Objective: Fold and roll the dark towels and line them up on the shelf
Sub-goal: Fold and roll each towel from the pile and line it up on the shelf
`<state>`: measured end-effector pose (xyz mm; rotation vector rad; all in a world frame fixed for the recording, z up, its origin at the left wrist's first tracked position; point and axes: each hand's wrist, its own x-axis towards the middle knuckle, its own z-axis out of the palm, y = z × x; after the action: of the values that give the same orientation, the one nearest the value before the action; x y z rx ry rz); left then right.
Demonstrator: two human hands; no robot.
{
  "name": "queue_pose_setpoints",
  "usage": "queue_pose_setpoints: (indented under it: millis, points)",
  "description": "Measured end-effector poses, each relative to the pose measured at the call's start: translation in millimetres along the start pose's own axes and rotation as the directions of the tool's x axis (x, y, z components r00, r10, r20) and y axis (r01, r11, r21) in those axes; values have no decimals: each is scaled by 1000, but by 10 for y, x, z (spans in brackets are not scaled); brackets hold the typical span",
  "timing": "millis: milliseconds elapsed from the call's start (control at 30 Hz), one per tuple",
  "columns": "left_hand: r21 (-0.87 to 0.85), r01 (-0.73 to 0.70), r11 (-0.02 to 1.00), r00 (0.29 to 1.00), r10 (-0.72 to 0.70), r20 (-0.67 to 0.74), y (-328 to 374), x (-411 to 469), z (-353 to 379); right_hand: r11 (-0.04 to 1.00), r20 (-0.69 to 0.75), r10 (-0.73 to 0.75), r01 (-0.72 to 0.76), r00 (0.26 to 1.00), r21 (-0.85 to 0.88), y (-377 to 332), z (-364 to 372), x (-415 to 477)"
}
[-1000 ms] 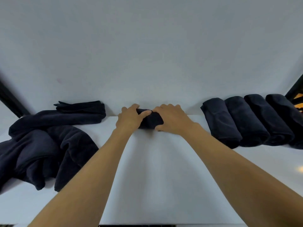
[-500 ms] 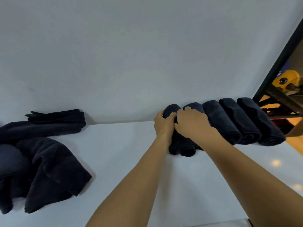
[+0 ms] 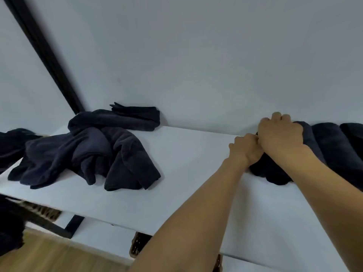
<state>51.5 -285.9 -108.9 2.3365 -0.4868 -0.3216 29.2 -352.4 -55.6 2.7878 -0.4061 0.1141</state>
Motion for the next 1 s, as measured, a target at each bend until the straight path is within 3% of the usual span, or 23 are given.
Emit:
queue_pose_setpoints:
  millis: [67,167,200,267,367,400,467,533,633,700,767,867,1000]
  points:
    - [49,21,999,996,-17,-91,-124,-162,-250,978,-175,-162,181,971,100,-251,-160,-42]
    - [196,154,968,905,-59,-421,-525,-510,-787,793,-373,-268,423,888,438,-737,-409,-218]
    - [255,229,940,866,-77,-495,-702,-668,-981,714,-363,-296,457,883,530,-902,-473,-285]
    - [311,389,867,787,-137,-602,-1076,-1024,-1342,604,-184,-495,488,849,630,-1217,-526,-421]
    - [294,581,759,733,-332,-594,-1539,-1578,-1660,510,97,-794,572,600,643,-1639,-499,-670]
    - [305,600,739,747,-382,-544,-1630,-1721,-1673,506,105,-813,605,572,615,-1765,-450,-755]
    - [282,544,790,790,-371,-488,-1724,-1926,-1601,523,14,-790,663,613,535,-1969,-340,-875]
    - [250,443,861,817,-273,-508,-1749,-2040,-1499,531,-98,-750,684,654,500,-2072,-282,-900]
    - [181,266,947,843,-137,-521,-1655,-2111,-1441,467,-155,-669,573,727,673,-1992,-364,-827]
    - [67,125,990,827,-67,-558,-1468,-2136,-1498,315,-184,-585,430,790,846,-1861,-569,-764]
    - [-8,10,1000,766,-13,-643,-1210,-2150,-1645,113,-198,-519,297,831,948,-1731,-889,-738]
    - [-54,-139,989,686,56,-726,-765,-2188,-1975,-111,-236,-465,208,853,972,-1540,-1424,-774]
    - [-38,-354,935,600,196,-775,-207,-2383,-2396,-382,-369,-377,221,849,898,-1235,-2022,-976]
